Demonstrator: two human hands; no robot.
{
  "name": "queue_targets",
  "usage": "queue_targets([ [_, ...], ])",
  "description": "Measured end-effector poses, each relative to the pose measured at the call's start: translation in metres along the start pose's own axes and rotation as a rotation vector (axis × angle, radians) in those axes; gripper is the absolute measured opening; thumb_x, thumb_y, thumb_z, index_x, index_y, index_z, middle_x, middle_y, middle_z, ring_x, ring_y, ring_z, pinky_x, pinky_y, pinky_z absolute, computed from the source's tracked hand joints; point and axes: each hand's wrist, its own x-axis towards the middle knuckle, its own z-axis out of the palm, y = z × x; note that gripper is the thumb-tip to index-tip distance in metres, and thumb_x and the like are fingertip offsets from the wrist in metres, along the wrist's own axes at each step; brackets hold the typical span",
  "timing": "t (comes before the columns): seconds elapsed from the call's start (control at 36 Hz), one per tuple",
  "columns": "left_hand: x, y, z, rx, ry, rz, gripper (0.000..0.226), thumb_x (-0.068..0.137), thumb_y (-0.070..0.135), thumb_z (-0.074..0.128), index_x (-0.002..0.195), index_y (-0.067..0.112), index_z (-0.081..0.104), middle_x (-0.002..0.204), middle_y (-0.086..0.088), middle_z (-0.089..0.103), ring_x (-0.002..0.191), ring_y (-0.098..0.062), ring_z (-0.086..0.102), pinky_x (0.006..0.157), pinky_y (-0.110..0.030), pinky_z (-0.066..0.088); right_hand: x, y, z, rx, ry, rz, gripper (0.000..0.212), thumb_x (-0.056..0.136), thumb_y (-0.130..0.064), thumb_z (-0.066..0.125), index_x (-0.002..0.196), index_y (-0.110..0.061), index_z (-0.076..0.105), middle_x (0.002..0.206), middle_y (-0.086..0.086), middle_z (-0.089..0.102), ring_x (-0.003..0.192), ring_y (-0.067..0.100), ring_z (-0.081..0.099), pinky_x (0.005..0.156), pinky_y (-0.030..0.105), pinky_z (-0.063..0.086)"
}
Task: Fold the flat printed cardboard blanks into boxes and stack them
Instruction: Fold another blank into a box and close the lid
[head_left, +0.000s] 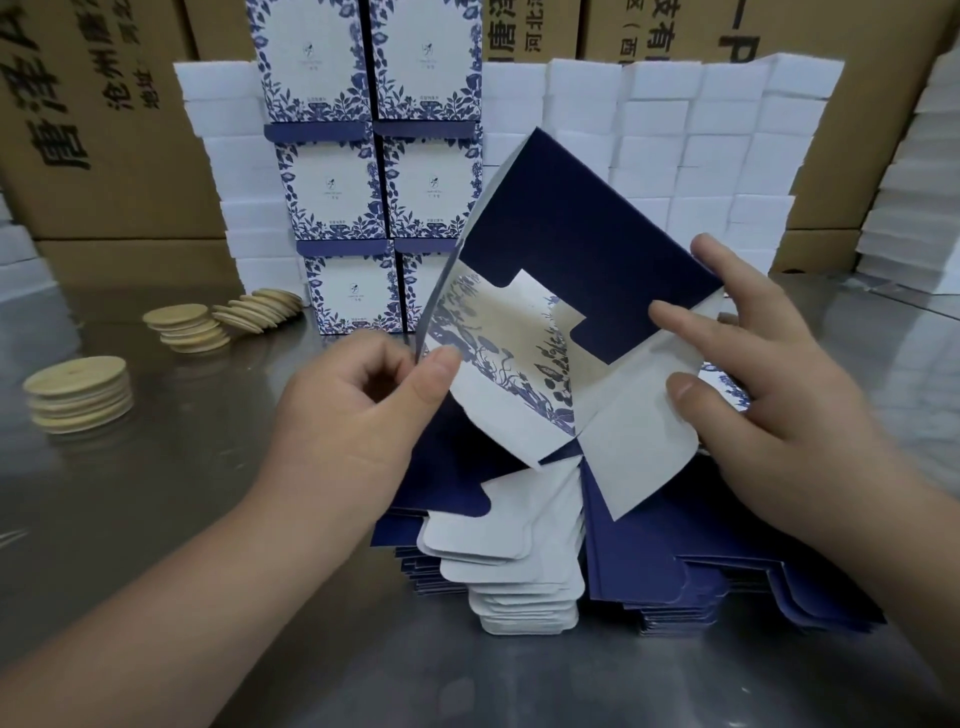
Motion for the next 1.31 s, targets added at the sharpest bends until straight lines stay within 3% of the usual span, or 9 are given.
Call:
queue_targets([
  [0.14,-0.008,0.015,0.005,-0.125,-0.041,-0.083,0.04,0.061,0.04,0.06,0.047,0.007,0.043,0.067,-0.01,0.041,0.035,-0.003,0.052,0.032,-0.008,0.033,0.0,-0.001,0.001,0.004,0.012,-0.001,0.041,0.081,-0.021,0.047,0.114,-0.045,0.043,0.138,-0.036,0.014,0.107,-0.036,0.023,0.082,-0.009,0.025],
  [0.31,-0.008,0.004,0.002,-0.102,-0.041,-0.158,0.048,0.052,0.048,0.074,0.06,0.009,0.048,0.079,-0.022,0.061,0.06,-0.039,0.066,0.041,-0.024,0.04,-0.001,0.001,0.001,-0.009,0.014,-0.002,0.04,0.081,-0.023,0.046,0.116,-0.043,0.044,0.138,-0.038,0.013,0.109,-0.035,0.023,0.083,-0.008,0.025],
  [0.36,-0.006,0.0,0.002,-0.033,-0.055,-0.096,0.038,0.064,0.039,0.076,0.057,0.015,0.048,0.074,0.0,0.062,0.069,-0.031,0.067,0.053,-0.025,0.039,-0.002,0.002,0.001,-0.01,0.031,0.0,0.039,0.082,-0.023,0.046,0.115,-0.042,0.045,0.137,-0.038,0.014,0.107,-0.037,0.022,0.082,-0.009,0.025],
  [0.42,-0.006,0.0,0.002,0.072,-0.043,0.015,0.039,0.069,0.033,0.073,0.05,0.019,0.042,0.073,0.015,0.055,0.074,-0.007,0.061,0.061,-0.022,0.04,-0.002,0.002,0.001,-0.007,0.042,0.004,0.039,0.082,-0.022,0.047,0.116,-0.04,0.046,0.137,-0.037,0.014,0.106,-0.037,0.023,0.082,-0.009,0.025],
  [0.58,-0.004,0.0,0.001,0.243,-0.103,0.184,0.024,0.065,0.022,0.062,0.056,0.03,0.041,0.099,0.017,0.047,0.092,0.018,0.045,0.077,0.003,0.028,-0.001,0.003,0.0,-0.013,0.051,0.042,0.04,0.082,-0.019,0.048,0.12,-0.03,0.054,0.137,-0.036,0.017,0.094,-0.028,0.037,0.074,-0.008,0.028],
  [0.83,0.001,-0.006,-0.006,0.43,-0.238,0.393,0.027,0.065,0.021,0.065,0.059,0.033,0.042,0.112,0.025,0.037,0.098,0.011,0.04,0.082,-0.002,0.029,0.0,0.004,0.0,0.019,0.094,0.047,0.038,0.081,-0.019,0.047,0.111,-0.043,0.047,0.137,-0.037,0.021,0.096,-0.029,0.035,0.072,-0.006,0.03],
  [1.03,0.0,-0.001,-0.008,0.504,-0.369,0.516,0.018,0.072,0.023,0.062,0.057,0.016,0.054,0.123,0.007,0.044,0.117,-0.011,0.041,0.094,-0.009,0.025,-0.002,0.003,0.001,0.0,0.07,0.065,0.04,0.081,-0.018,0.049,0.118,-0.031,0.055,0.138,-0.034,0.024,0.085,-0.024,0.044,0.068,-0.005,0.031],
  [1.19,-0.001,-0.005,-0.009,0.476,-0.365,0.503,0.028,0.076,0.031,0.051,0.088,0.011,0.066,0.128,0.007,0.044,0.129,-0.014,0.037,0.104,-0.024,0.032,-0.001,0.003,0.0,-0.004,0.076,0.068,0.04,0.081,-0.017,0.049,0.119,-0.026,0.057,0.139,-0.028,0.026,0.09,-0.01,0.036,0.069,-0.005,0.031],
  [1.31,-0.002,-0.003,-0.008,0.514,-0.362,0.481,0.041,0.076,0.035,0.05,0.105,0.011,0.066,0.127,0.01,0.042,0.121,-0.008,0.041,0.094,-0.028,0.035,0.0,0.001,0.0,0.013,0.066,0.053,0.038,0.081,-0.018,0.05,0.116,-0.034,0.05,0.139,-0.028,0.026,0.088,-0.013,0.04,0.069,-0.005,0.031],
])
